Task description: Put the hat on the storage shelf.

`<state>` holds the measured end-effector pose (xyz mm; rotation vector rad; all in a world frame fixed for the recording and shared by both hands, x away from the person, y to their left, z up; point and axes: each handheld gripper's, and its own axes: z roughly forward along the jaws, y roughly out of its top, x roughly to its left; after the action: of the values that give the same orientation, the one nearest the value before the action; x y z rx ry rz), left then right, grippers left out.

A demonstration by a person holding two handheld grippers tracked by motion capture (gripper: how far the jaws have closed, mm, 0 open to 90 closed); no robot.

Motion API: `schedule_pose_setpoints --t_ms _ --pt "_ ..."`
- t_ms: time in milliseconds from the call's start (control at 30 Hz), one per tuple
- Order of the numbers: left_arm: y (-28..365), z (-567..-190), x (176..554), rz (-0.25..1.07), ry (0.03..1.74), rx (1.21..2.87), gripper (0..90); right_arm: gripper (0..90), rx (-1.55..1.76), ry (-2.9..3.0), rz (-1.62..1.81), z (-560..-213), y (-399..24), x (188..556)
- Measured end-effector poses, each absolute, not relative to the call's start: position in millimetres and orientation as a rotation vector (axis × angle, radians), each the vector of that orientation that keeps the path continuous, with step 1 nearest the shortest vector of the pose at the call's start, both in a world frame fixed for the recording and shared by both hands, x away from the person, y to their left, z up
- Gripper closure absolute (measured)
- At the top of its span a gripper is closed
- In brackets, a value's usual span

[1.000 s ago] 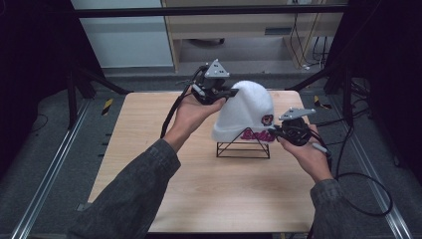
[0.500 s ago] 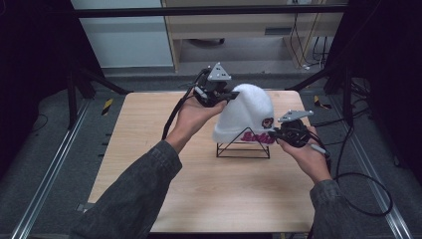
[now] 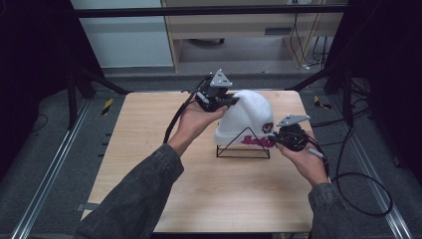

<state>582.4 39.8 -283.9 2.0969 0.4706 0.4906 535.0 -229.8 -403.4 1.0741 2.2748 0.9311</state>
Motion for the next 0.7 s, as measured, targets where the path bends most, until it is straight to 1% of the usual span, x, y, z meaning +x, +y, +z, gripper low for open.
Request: schedule_pose_setpoints --t_ms 233,633,700 --pt "43.6 -290.7 583.8 0.508 0.477 2.118 83.5 76.9 1.075 2.290 0.934 -407.8 -229.9 533.8" --pt "44.4 -304.1 580.1 0.478 0.480 2.147 83.3 75.3 1.094 2.306 0.898 -414.6 -230.6 534.7" --pt "45.2 -307.5 579.8 0.472 0.478 2.156 83.2 73.7 1.105 2.315 0.883 -417.2 -230.7 534.8"
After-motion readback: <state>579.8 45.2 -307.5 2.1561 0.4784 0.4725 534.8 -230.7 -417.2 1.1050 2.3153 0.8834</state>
